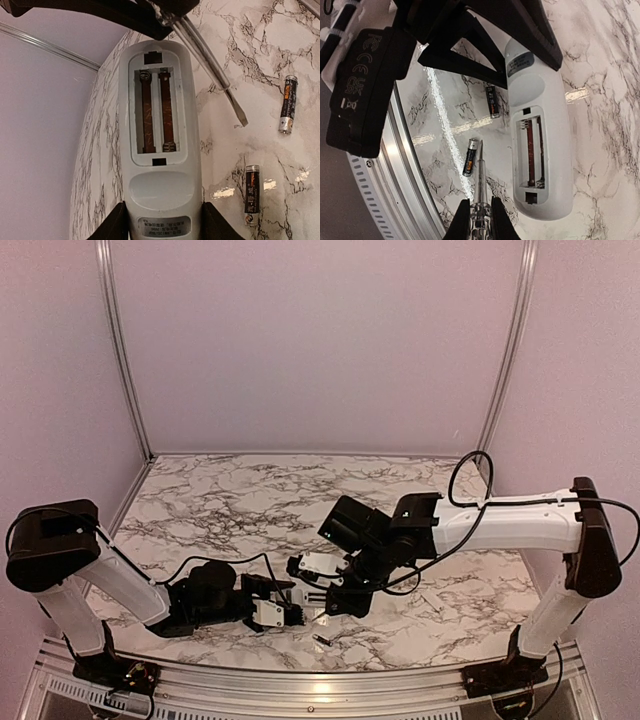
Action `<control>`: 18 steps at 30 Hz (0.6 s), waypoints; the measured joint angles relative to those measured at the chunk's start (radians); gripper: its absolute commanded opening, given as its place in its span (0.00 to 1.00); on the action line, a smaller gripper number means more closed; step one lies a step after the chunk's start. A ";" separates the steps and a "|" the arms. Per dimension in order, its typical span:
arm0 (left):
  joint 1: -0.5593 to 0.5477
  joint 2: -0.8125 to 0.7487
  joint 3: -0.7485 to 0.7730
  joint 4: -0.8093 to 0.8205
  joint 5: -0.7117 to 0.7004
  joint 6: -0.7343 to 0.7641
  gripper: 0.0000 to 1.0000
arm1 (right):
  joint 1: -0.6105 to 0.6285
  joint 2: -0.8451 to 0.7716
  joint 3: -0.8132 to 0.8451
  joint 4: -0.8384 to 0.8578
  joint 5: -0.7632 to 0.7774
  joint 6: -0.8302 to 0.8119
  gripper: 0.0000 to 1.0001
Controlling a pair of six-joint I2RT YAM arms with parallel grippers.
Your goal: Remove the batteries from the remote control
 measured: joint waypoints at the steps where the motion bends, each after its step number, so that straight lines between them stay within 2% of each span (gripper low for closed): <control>1: 0.000 0.000 0.000 0.000 0.000 0.000 0.00 | 0.000 -0.005 -0.005 0.003 0.001 0.003 0.00; 9: 0.000 0.000 0.000 0.001 -0.001 0.000 0.00 | 0.000 -0.113 -0.063 0.051 0.032 0.038 0.00; 18: 0.000 0.000 -0.003 0.003 0.000 0.000 0.00 | 0.000 -0.303 -0.146 0.160 0.105 0.092 0.00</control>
